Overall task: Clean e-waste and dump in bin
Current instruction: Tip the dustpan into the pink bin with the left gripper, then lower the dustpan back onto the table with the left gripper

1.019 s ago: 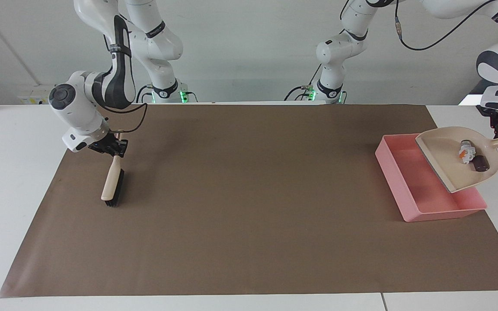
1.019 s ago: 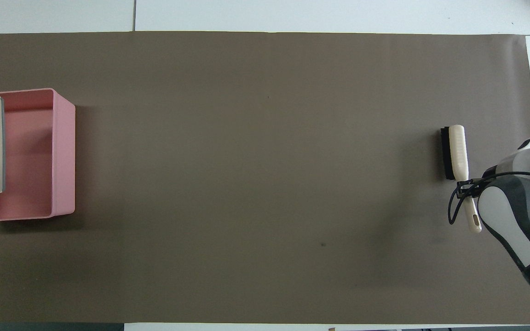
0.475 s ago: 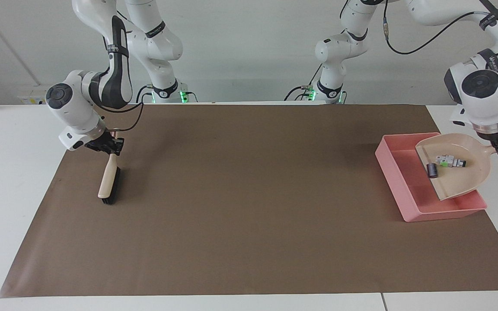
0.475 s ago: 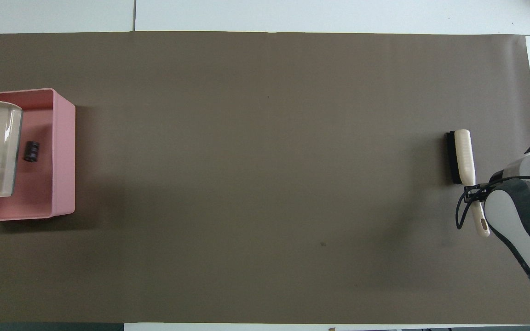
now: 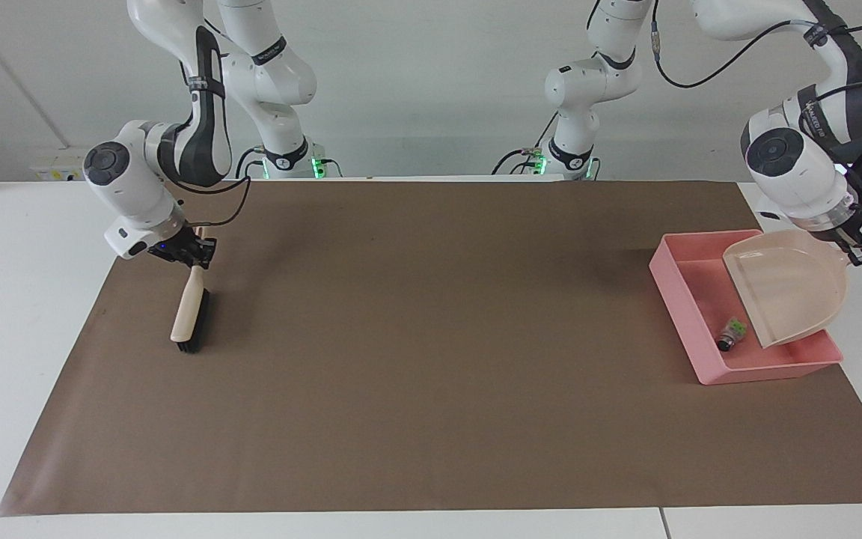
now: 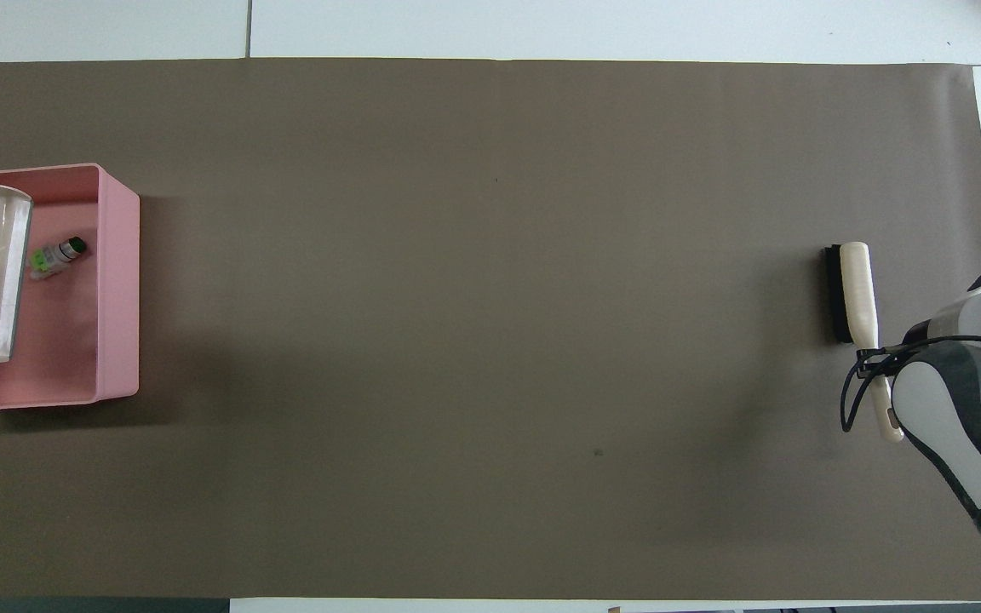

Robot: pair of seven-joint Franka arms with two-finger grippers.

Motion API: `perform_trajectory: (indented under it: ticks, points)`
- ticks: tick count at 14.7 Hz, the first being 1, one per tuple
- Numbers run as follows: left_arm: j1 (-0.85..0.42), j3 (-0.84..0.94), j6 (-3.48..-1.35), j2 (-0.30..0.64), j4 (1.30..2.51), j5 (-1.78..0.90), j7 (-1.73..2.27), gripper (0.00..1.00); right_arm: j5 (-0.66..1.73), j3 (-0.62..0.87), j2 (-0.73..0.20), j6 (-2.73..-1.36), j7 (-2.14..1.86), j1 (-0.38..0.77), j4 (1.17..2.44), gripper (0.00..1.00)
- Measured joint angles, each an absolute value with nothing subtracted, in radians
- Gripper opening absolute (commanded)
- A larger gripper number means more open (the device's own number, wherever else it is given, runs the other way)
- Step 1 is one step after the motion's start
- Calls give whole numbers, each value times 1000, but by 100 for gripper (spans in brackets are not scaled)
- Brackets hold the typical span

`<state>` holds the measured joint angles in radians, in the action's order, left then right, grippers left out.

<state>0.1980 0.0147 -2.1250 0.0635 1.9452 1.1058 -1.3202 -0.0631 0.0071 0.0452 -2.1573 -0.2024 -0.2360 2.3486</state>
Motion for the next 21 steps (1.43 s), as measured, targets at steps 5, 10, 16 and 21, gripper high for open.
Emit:
perform_trajectory:
  ticks: [5,10,16,21]
  points:
    - [198,14,-2113,59,1945,1205,-1240,0,-63,9,46,-2157,-243,-235,2350,100]
    - [172,14,-2023,41,1945,1252,-1220,0,-63,22,47,-2157,-249,-209,2253,100]
    - [101,15,-1883,9,1945,1306,-1158,0,-63,78,74,-2094,-213,-190,2040,100]
    - [93,16,-1883,9,1945,1311,-1146,0,-63,83,54,-1718,62,-152,1752,100]
